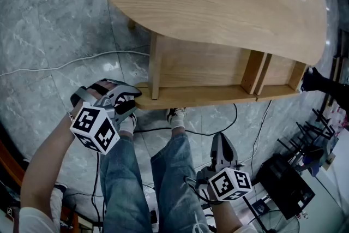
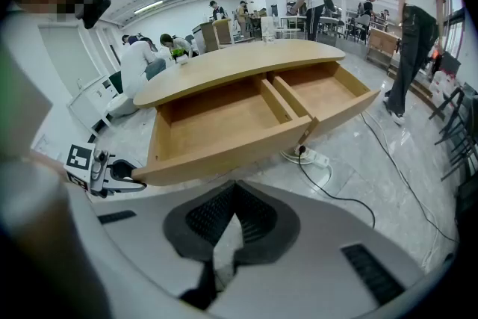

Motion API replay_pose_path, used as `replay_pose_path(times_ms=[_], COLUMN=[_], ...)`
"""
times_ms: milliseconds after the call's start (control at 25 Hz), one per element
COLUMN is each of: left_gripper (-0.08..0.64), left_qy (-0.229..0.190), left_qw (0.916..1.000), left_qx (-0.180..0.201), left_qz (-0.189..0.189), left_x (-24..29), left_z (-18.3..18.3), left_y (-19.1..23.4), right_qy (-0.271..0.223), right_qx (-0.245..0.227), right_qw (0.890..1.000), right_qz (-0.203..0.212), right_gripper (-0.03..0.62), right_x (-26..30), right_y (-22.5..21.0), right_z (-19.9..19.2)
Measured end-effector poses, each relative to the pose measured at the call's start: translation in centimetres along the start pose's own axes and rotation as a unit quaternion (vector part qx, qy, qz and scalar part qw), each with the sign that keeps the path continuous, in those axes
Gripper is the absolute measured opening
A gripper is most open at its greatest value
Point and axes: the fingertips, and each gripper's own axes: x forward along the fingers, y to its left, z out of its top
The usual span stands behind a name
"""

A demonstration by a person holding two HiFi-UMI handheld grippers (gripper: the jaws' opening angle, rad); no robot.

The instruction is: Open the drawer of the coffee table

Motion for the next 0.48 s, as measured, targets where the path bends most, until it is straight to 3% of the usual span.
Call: replay_pose_path(times_ms=[320, 480], left_gripper=[0.091, 0.116], left_qy=[-0.006, -0.003], left_qw=[0.9998, 0.9974], left_qx=[-0.018, -0.071], left_qz=[-0.001, -0.010], left_x=[0.2, 0.2], left_z=[-0.2, -0.4], left_y=[0.2, 0.1], right_qy=[-0.006, -0.010], right_qx=[-0.002, -0.005], right_qw=[1.000, 1.000], right_qz=[0.001, 0.005], right_gripper=[-0.002, -0.001], right_x=[0.1, -0.5], right_y=[-0.1, 0.1], right_z=[0.4, 1.2])
